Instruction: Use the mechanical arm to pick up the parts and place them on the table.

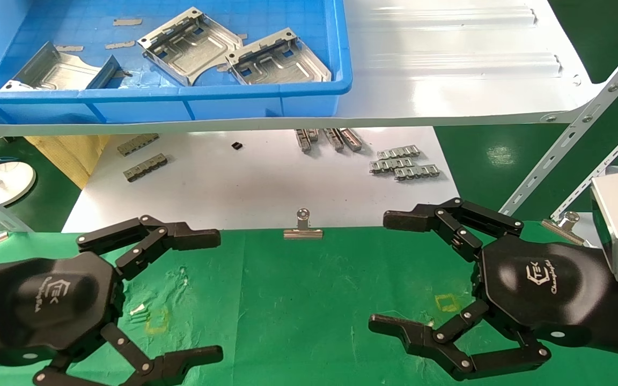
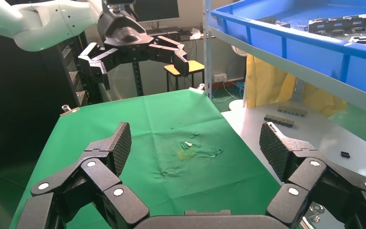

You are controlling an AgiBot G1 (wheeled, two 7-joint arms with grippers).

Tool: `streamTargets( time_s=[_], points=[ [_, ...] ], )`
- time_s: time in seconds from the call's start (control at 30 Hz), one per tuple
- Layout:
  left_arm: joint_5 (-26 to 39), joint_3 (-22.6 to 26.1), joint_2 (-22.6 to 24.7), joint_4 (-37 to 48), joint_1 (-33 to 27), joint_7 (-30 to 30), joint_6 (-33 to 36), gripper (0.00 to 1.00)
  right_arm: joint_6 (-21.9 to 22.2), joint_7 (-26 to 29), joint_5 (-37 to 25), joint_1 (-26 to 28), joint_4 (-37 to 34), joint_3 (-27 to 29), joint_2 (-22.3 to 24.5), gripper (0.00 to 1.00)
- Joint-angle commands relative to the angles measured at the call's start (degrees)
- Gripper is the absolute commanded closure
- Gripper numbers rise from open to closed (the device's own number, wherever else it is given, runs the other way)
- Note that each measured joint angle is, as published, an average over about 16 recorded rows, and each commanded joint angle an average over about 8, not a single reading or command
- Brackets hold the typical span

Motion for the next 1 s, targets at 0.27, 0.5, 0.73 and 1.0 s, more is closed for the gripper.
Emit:
streamTargets(
  time_s=[0.27, 0.5, 0.73, 1.0],
  points=[
    [0.00, 0.00, 0.00, 0.00, 0.00, 0.00, 0.00, 0.00, 0.00, 0.00, 0.00, 0.00, 0.00, 0.00, 0.00, 0.40],
    [0.00, 0.00, 0.00, 0.00, 0.00, 0.00, 0.00, 0.00, 0.00, 0.00, 0.00, 0.00, 0.00, 0.00, 0.00, 1.00],
    [0.00, 0.00, 0.00, 0.00, 0.00, 0.00, 0.00, 0.00, 0.00, 0.00, 0.00, 0.00, 0.00, 0.00, 0.00, 1.00],
    [0.00, 0.00, 0.00, 0.00, 0.00, 0.00, 0.00, 0.00, 0.00, 0.00, 0.00, 0.00, 0.00, 0.00, 0.00, 1.00]
  ],
)
